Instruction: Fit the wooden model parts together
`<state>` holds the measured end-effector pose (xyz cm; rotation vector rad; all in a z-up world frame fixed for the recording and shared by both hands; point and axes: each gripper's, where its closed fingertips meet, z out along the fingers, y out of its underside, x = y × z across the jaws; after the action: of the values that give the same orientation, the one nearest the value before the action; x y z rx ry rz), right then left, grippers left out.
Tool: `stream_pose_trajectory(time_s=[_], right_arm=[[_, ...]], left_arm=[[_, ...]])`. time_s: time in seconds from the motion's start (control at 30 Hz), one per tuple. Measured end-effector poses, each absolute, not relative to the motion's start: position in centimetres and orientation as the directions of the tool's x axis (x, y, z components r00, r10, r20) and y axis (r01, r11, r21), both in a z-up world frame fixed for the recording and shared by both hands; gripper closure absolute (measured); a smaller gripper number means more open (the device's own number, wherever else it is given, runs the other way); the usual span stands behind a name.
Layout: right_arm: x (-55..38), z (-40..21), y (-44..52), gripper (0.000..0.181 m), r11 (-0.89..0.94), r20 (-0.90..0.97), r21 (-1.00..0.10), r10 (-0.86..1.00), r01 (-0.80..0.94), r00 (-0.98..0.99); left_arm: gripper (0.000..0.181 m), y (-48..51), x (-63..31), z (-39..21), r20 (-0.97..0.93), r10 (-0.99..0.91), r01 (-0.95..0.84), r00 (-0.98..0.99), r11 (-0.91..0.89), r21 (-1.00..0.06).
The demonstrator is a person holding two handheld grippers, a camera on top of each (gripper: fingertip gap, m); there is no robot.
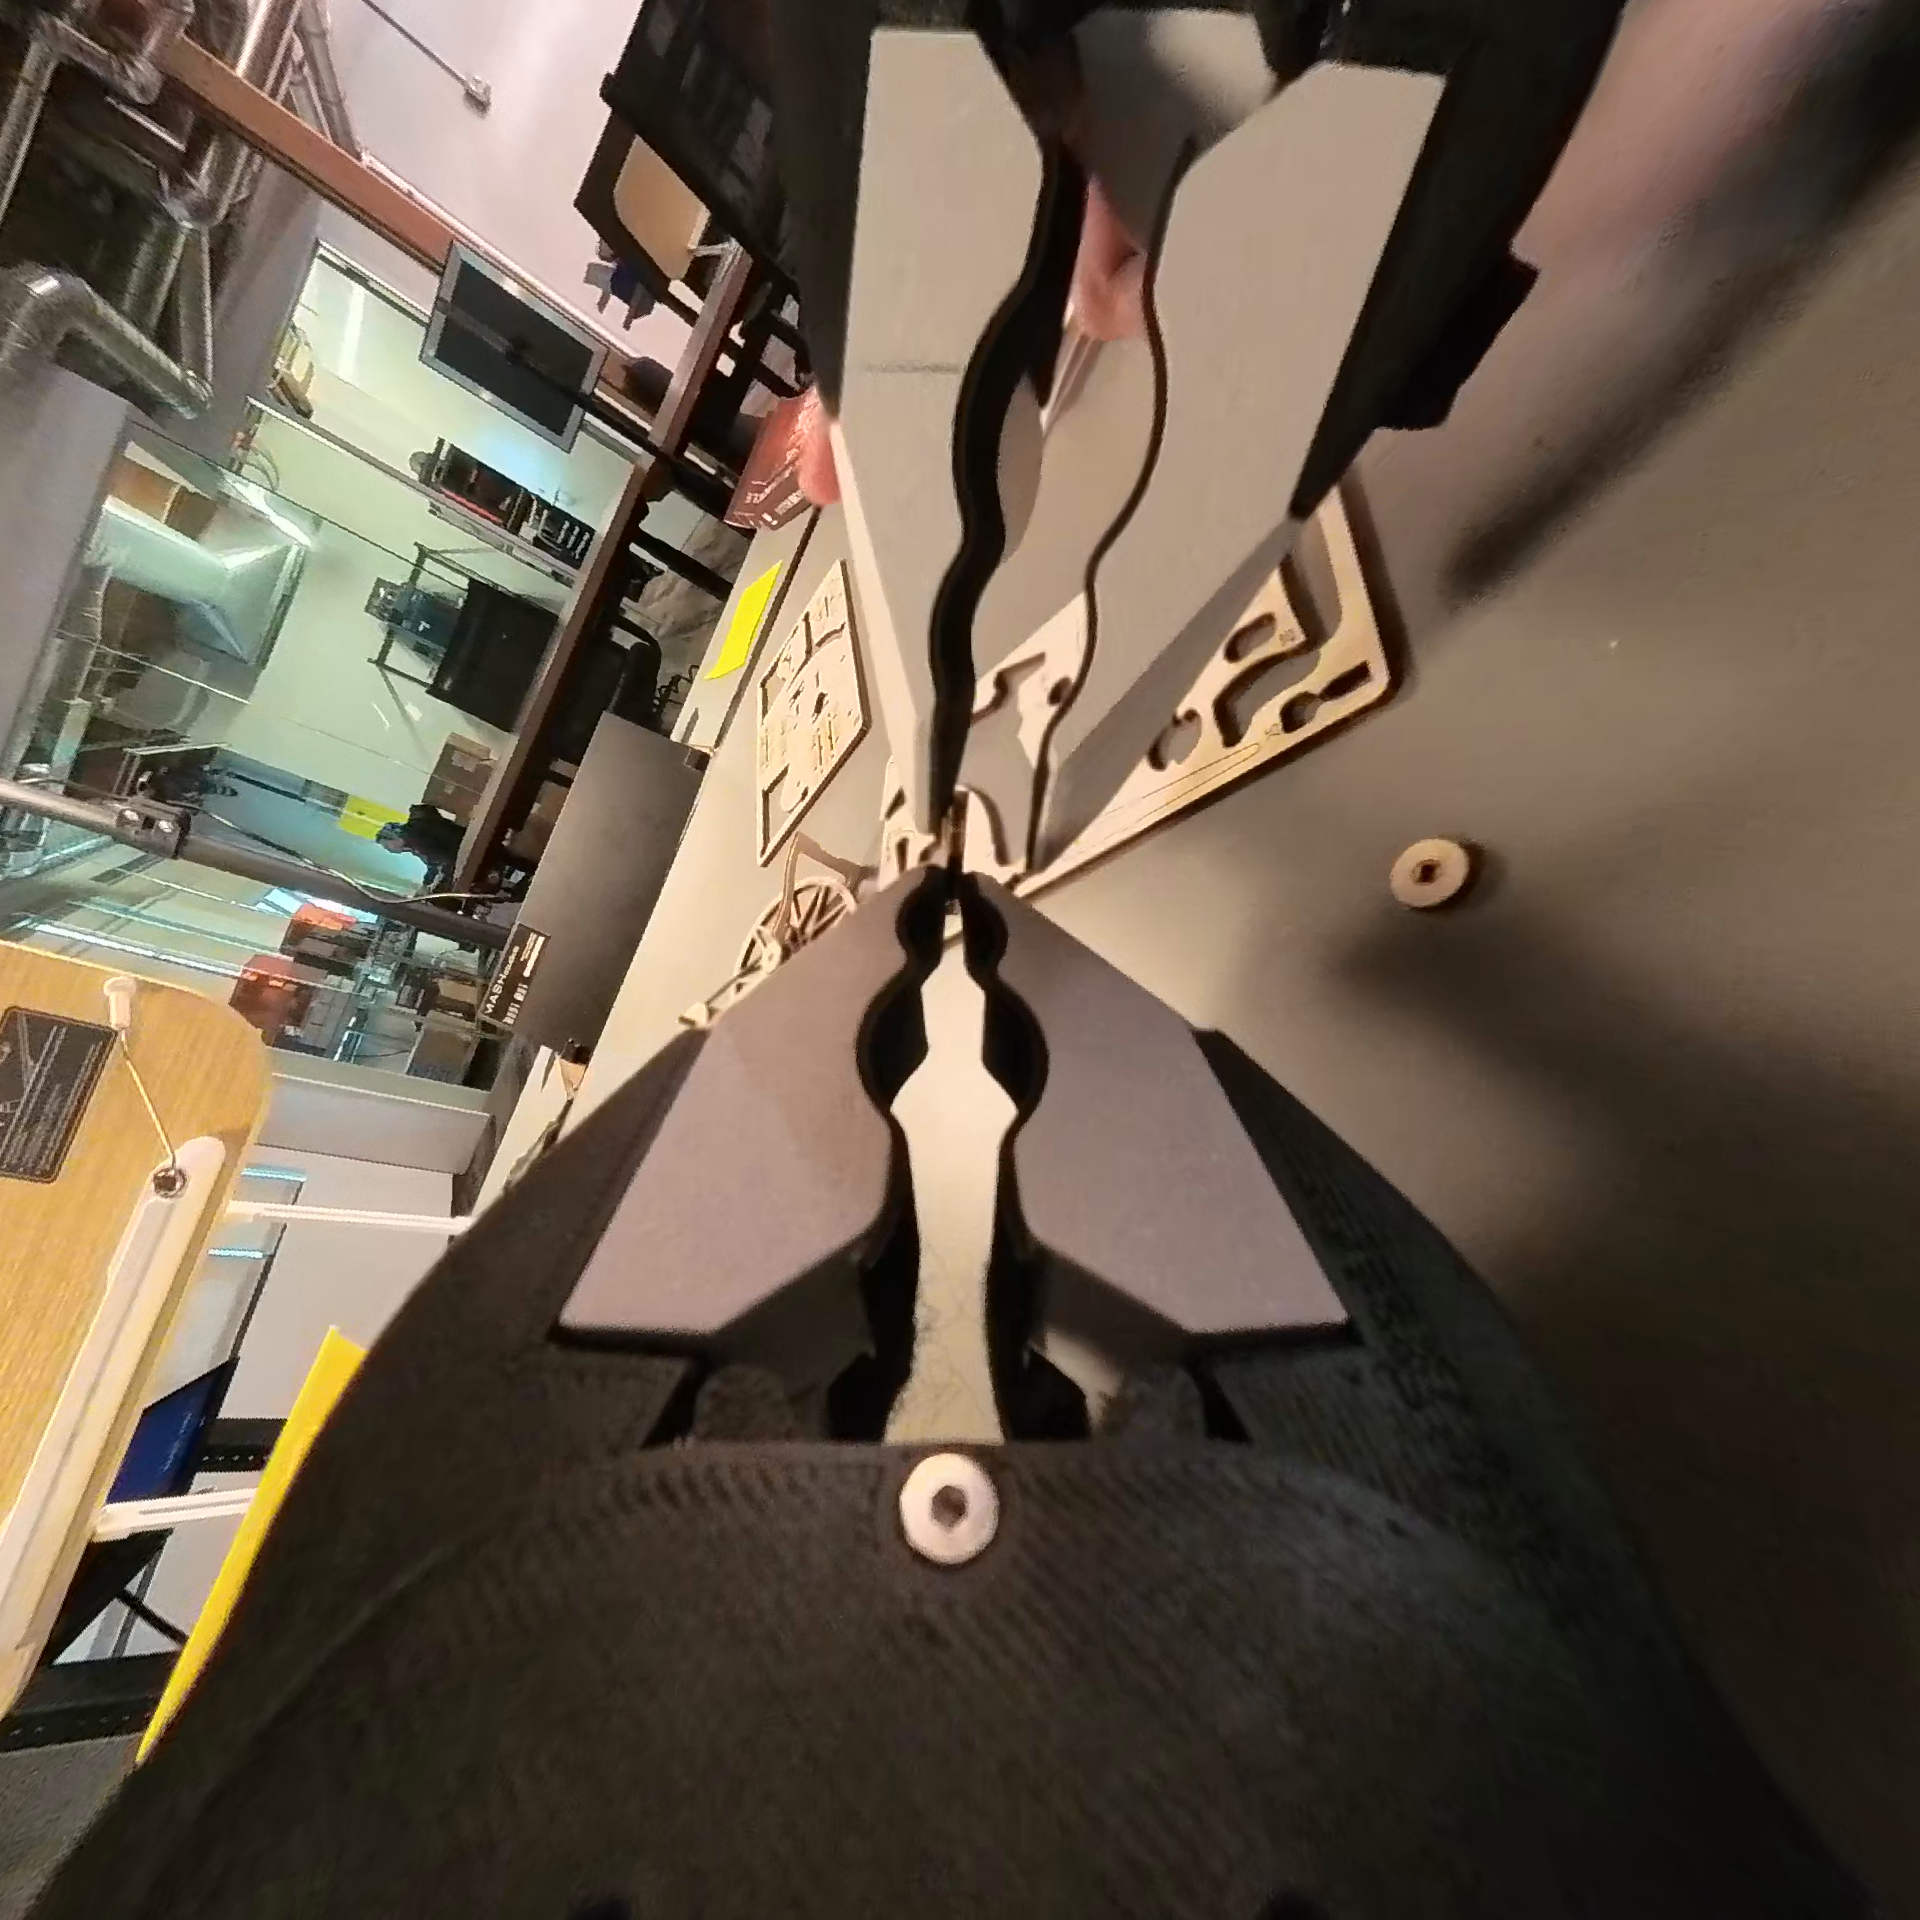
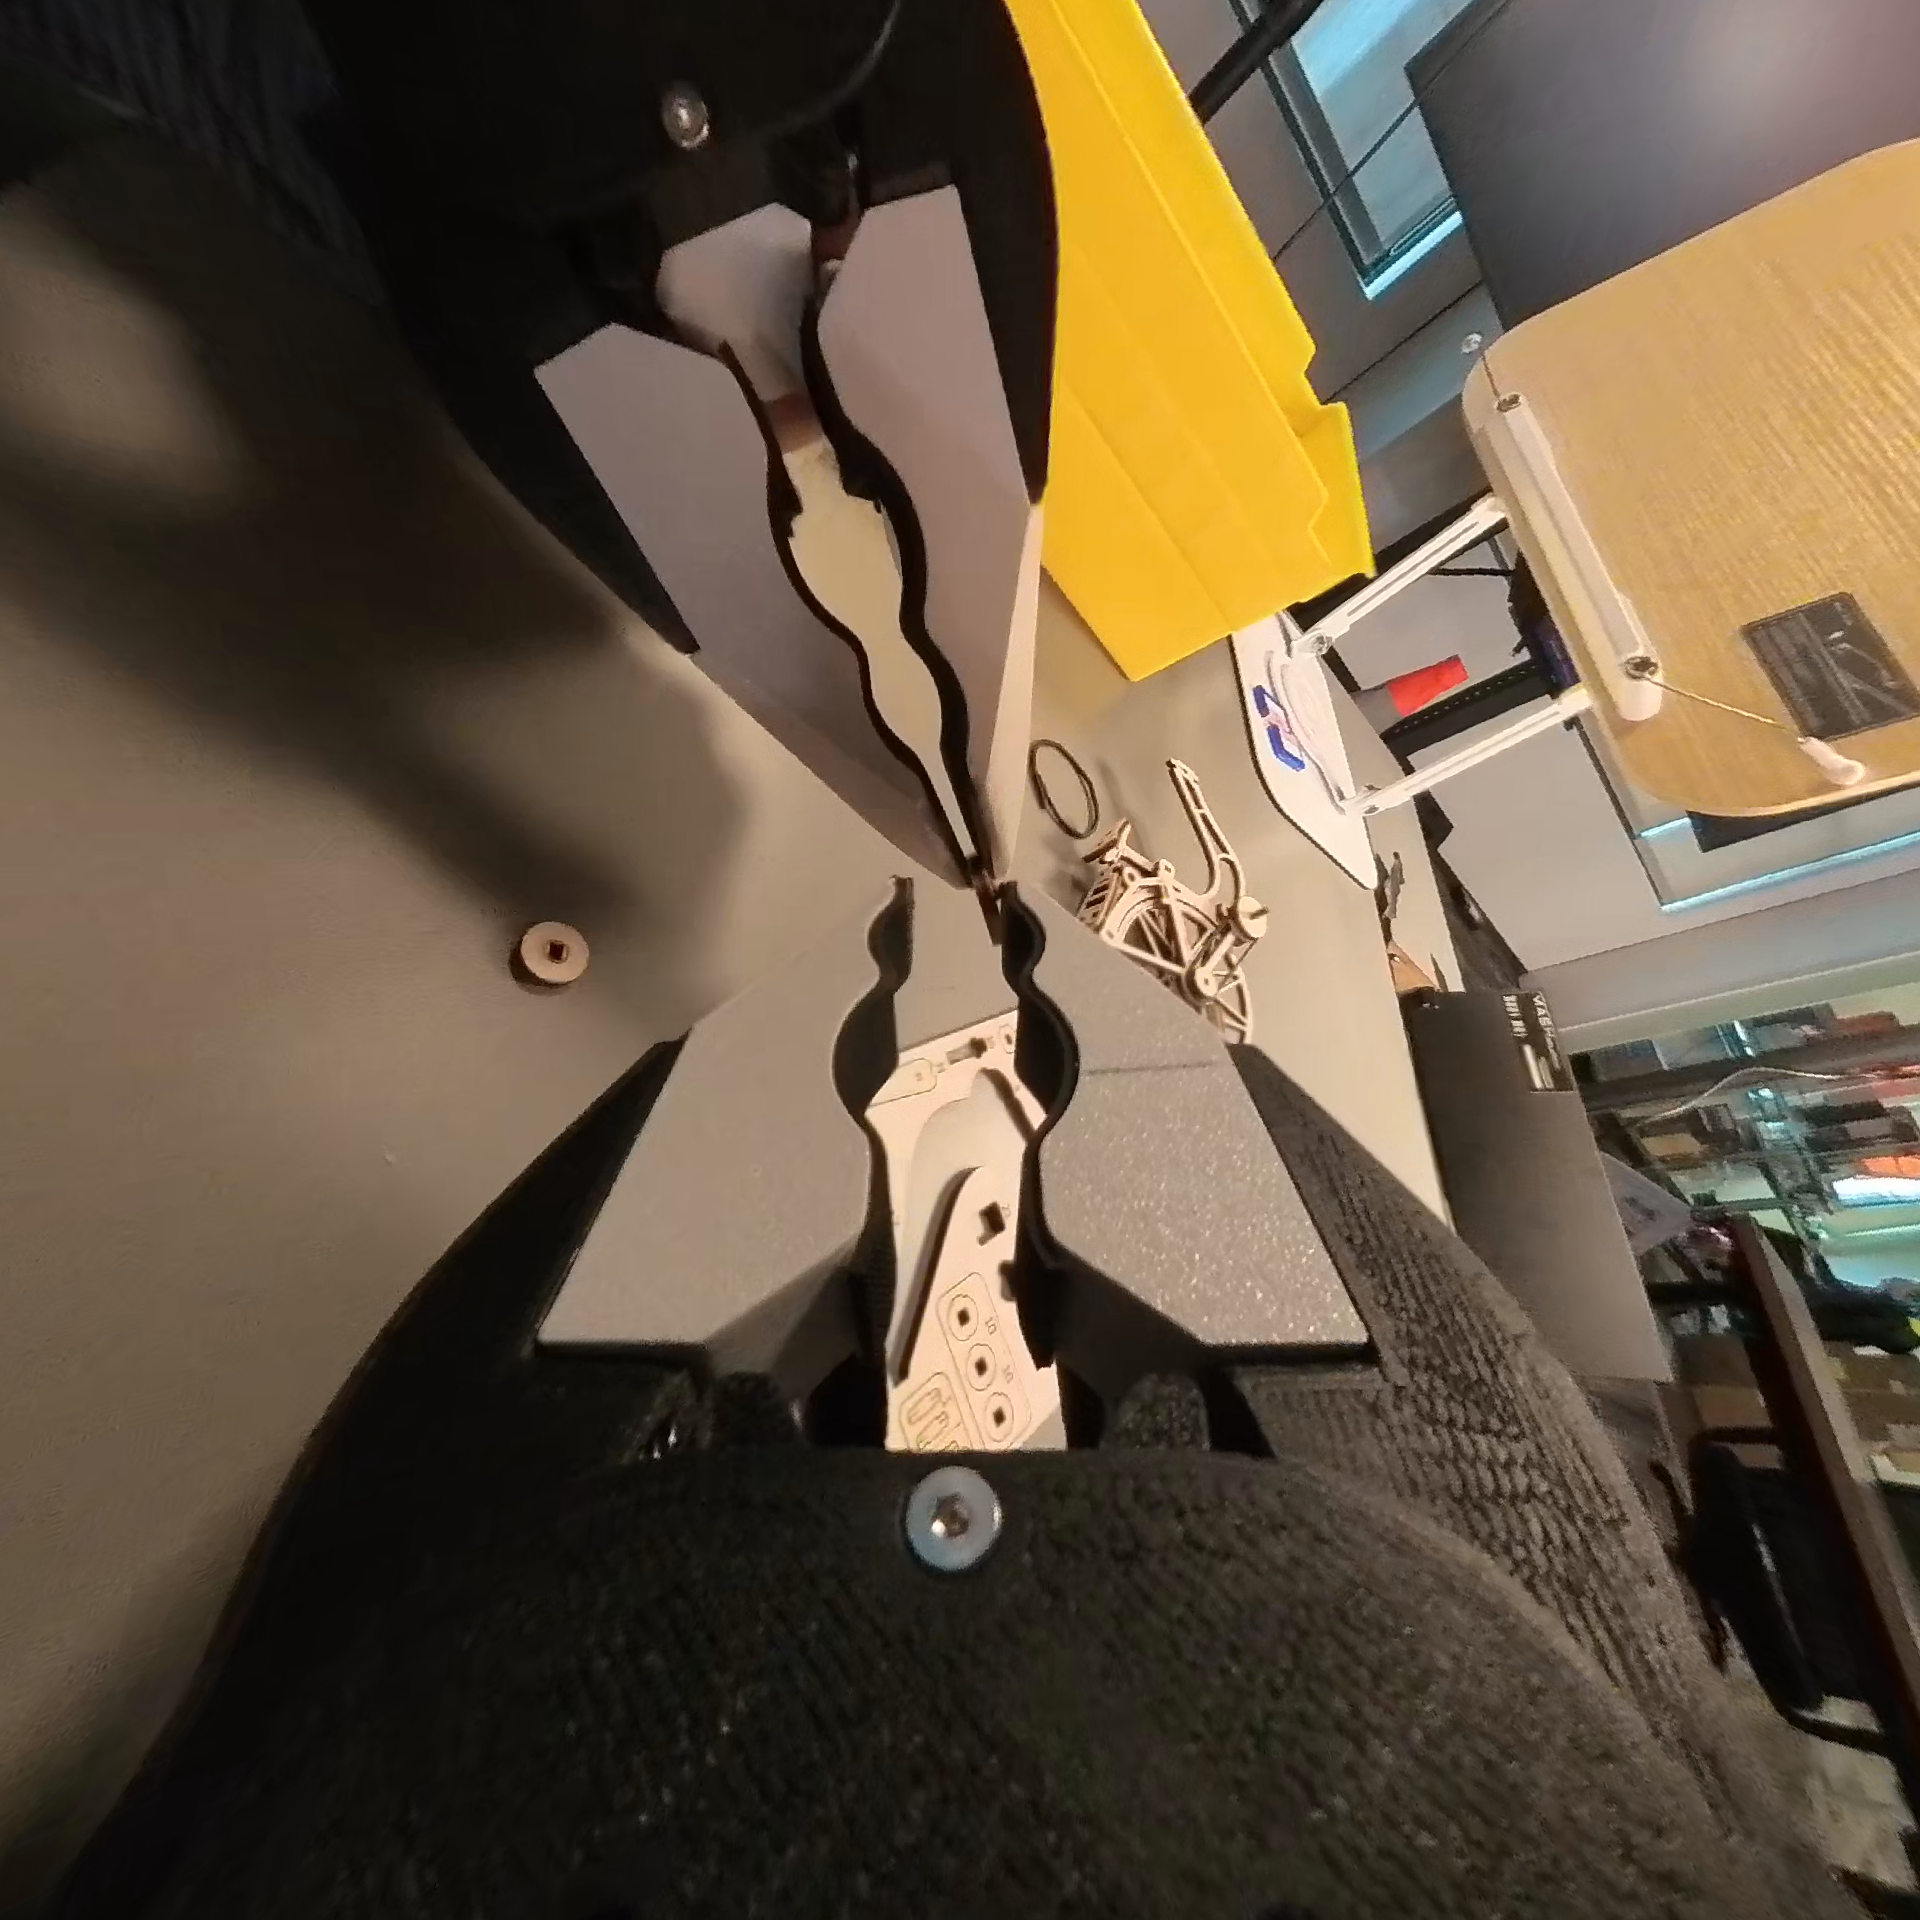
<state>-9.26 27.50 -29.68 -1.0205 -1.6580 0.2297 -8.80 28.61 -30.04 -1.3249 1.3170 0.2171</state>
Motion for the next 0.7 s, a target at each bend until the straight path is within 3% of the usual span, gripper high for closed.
stream_pose_trajectory(time_s=[0.7], right_arm=[[-9.29, -30.46, 27.49, 0.158, 0.665, 0.759, -0.524, 0.648, 0.532, -0.062]], left_arm=[[0.179, 28.85, -9.00, -30.33, -0.768, -0.540, -0.761, 0.344, 0.319, -0.565]])
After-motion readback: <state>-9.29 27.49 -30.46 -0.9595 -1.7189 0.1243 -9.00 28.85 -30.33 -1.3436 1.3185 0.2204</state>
